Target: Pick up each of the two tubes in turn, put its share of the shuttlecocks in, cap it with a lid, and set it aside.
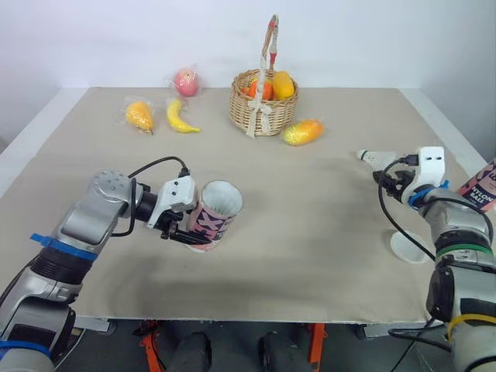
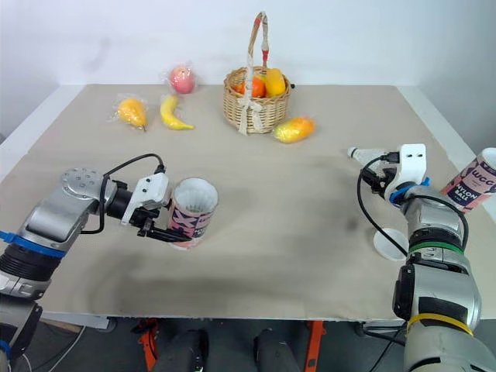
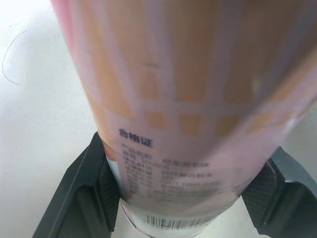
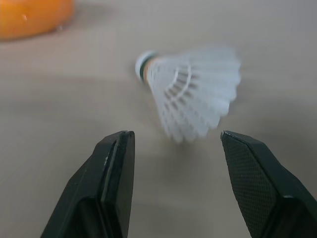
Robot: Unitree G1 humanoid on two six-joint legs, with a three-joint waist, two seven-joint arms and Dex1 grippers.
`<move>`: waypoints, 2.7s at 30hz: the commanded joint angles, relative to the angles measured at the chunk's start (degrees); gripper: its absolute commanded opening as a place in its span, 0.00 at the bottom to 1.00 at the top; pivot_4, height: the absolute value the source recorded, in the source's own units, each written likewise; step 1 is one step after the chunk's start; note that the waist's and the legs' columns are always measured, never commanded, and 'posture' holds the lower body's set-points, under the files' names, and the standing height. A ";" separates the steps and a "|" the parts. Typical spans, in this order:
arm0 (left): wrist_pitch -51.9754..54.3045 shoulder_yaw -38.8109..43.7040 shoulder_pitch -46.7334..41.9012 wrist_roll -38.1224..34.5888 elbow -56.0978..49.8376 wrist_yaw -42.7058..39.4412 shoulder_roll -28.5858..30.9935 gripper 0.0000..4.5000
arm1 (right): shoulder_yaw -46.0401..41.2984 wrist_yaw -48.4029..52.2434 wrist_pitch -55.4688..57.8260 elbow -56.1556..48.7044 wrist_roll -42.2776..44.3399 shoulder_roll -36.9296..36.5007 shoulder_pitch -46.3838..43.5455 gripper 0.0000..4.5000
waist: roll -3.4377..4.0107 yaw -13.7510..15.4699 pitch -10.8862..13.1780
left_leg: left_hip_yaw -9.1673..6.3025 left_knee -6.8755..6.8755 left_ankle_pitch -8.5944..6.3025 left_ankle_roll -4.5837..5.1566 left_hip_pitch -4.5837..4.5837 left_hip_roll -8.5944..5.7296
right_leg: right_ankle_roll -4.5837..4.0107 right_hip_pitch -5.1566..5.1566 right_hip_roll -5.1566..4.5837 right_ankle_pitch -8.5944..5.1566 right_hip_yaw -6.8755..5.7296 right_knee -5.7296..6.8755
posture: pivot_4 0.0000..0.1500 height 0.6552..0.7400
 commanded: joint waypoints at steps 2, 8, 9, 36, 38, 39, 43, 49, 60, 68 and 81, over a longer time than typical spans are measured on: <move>0.82 -0.72 0.99 -0.40 -1.19 -0.54 0.68 0.65 | -0.15 -1.20 -2.72 4.13 -0.99 1.25 -4.38 0.67 | 0.00 -0.25 0.00 | 0.02 -0.01 0.00 0.00 0.02 -0.01 | 0.00 0.00 0.01 0.00 0.02 0.00 | 1.00 1.00; 0.86 -1.04 0.66 -0.30 -0.98 -0.62 0.60 0.65 | 1.52 -2.40 -5.46 7.40 -3.94 3.45 -7.57 0.67 | 0.01 -0.31 0.00 | -0.01 -0.09 0.00 0.00 0.06 0.00 | -0.01 0.00 0.04 0.01 0.01 0.00 | 1.00 1.00; 0.87 -1.01 0.71 -0.33 -1.06 -0.62 0.66 0.65 | 1.84 -2.63 -5.74 7.70 -4.35 3.77 -7.91 0.67 | 0.01 -0.31 0.00 | 0.00 -0.12 0.00 0.00 0.06 0.01 | -0.01 -0.01 0.02 0.01 0.02 0.00 | 1.00 1.00; 2.18 -0.69 1.65 -0.81 -2.63 0.09 0.76 0.65 | 4.07 -9.17 -9.14 9.50 -9.34 7.53 -9.57 0.00 | 0.01 -0.35 0.00 | 0.01 -0.32 0.01 -0.02 0.11 0.00 | -0.03 -0.04 -0.01 0.00 0.02 -0.03 | 1.00 1.00; 2.30 -0.64 1.78 -0.86 -2.82 0.23 0.76 0.65 | 3.76 -7.57 -9.02 9.02 -8.81 7.37 -9.81 0.00 | 0.01 -0.34 0.00 | 0.00 -0.32 0.01 -0.02 0.11 0.00 | -0.03 -0.04 -0.01 0.00 0.01 -0.03 | 1.00 1.00; 2.36 -0.60 1.86 -0.87 -2.89 0.33 0.76 0.65 | 3.67 -6.34 -9.68 8.49 -8.53 7.22 -9.90 0.00 | 0.01 -0.34 0.00 | -0.01 -0.32 0.01 -0.02 0.10 0.00 | -0.03 -0.04 -0.01 0.00 0.01 -0.03 | 1.00 1.00; 2.74 -0.33 2.49 -1.02 -3.52 0.69 0.95 0.65 | 3.48 1.42 -13.71 3.16 -6.90 5.62 -8.95 0.00 | 0.04 -0.34 0.02 | 0.00 -0.33 0.01 -0.02 0.11 0.00 | -0.03 -0.05 -0.02 0.00 0.02 -0.03 | 1.00 1.00; 2.83 -0.18 2.98 -1.11 -3.85 0.87 1.19 0.65 | 10.22 30.75 -4.17 -44.63 4.19 -0.94 11.27 0.00 | 0.06 0.22 0.01 | -0.14 -0.36 0.01 -0.02 0.07 0.05 | -0.03 -0.03 -0.02 -0.01 -0.11 -0.06 | 1.00 1.00; 0.69 -0.95 2.23 -0.67 -1.62 0.11 0.79 0.65 | 18.62 37.29 5.10 -85.39 6.40 -10.18 11.35 0.00 | 0.07 -0.09 0.08 | -0.06 -0.34 0.24 0.09 0.52 0.20 | 0.14 0.23 0.01 -0.09 -0.25 0.00 | 1.00 1.00; 0.28 -1.18 1.57 -0.38 -0.80 -0.02 0.35 0.65 | 25.00 39.75 0.21 -83.30 1.16 -7.87 3.02 0.00 | 0.04 0.14 0.07 | -0.05 -0.36 0.38 0.04 0.33 0.20 | -0.04 0.08 -0.02 0.05 -0.21 0.00 | 1.00 1.00; 1.39 -1.01 1.24 -0.60 -1.61 0.31 0.34 0.65 | 30.96 42.19 -5.97 -77.52 -4.87 -2.96 -2.35 0.14 | 0.03 0.20 0.07 | -0.16 -0.38 0.37 0.04 0.19 0.16 | -0.17 -0.01 -0.02 0.10 -0.27 0.00 | 1.00 1.00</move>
